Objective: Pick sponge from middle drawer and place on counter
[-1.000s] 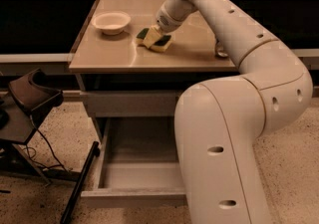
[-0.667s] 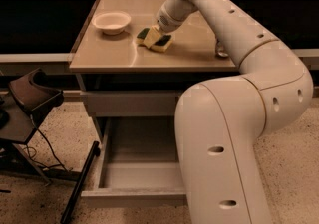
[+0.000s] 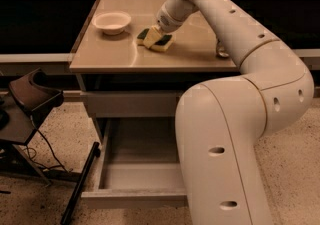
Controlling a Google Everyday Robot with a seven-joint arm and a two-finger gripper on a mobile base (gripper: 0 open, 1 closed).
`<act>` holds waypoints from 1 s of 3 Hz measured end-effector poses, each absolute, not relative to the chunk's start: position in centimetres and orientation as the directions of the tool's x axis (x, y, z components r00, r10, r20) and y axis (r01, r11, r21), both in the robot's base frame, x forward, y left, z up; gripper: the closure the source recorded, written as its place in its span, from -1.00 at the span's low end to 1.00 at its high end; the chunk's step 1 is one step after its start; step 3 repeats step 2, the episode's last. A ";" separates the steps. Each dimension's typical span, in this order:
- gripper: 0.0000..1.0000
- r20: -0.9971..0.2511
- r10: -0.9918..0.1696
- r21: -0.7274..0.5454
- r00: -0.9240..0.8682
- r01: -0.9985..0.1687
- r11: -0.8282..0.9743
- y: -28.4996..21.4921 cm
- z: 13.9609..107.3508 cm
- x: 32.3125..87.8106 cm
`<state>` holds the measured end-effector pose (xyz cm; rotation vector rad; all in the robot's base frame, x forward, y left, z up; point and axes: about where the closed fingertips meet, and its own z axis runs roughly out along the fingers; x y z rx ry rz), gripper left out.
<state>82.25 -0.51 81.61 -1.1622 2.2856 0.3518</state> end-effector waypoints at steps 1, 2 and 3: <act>-1.00 -0.577 -0.662 -0.014 -0.478 -0.805 0.593 -0.5 81.6 82.3; -1.00 -0.577 -0.663 -0.014 -0.478 -0.805 0.593 -0.5 81.6 82.3; -1.00 -0.577 -0.663 -0.014 -0.478 -0.805 0.593 -0.5 81.6 82.3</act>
Offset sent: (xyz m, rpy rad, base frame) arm 0.0000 0.0000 0.0000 0.0000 0.0000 0.0000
